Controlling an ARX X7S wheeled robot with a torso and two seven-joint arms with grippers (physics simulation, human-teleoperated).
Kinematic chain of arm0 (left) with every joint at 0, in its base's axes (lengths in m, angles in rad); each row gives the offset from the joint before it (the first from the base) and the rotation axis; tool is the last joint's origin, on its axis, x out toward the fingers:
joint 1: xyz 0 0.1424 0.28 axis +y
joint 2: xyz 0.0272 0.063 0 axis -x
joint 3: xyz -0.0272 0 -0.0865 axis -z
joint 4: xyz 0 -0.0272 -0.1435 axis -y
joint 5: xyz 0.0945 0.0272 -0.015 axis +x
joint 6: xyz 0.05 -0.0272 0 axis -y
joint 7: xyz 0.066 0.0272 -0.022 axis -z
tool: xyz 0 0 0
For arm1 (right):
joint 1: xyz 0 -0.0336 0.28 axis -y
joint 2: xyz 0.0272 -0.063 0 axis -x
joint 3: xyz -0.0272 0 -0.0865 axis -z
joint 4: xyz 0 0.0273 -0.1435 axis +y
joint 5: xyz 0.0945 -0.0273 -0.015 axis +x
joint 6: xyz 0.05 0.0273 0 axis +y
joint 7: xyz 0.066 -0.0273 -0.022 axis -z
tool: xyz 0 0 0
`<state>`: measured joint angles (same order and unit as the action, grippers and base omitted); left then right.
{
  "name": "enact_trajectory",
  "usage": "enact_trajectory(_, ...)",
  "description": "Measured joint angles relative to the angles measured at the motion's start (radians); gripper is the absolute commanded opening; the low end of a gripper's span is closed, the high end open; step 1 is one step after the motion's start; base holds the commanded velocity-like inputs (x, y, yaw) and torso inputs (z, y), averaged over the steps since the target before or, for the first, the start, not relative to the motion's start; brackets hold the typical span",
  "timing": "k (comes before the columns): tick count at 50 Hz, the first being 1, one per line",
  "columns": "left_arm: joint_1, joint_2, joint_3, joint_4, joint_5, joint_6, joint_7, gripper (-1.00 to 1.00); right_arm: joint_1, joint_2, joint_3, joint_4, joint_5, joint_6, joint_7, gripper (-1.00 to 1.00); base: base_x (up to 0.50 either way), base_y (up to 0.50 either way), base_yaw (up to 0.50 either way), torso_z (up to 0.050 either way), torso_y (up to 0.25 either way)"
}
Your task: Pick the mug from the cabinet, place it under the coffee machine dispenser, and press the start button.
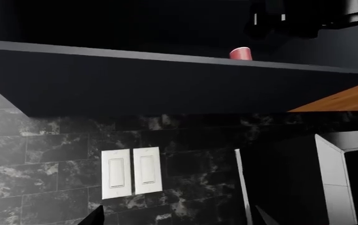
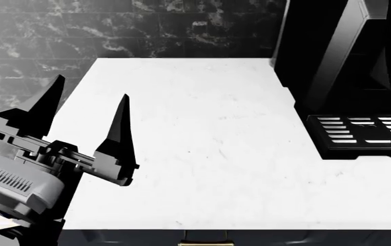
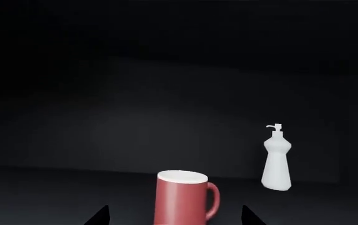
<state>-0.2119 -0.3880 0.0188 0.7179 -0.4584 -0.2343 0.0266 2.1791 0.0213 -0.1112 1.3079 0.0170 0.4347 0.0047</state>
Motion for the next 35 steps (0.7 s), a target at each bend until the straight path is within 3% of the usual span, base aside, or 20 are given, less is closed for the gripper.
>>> enact_trajectory(35,0.009,-0.013,0.001,0.011,-0.006,0.01,-0.014,1.0,-0.027,-0.006,-0.023,-0.027,0.077,-0.052,0.016,1.0,0.21,-0.02,0.0,0.0,0.0)
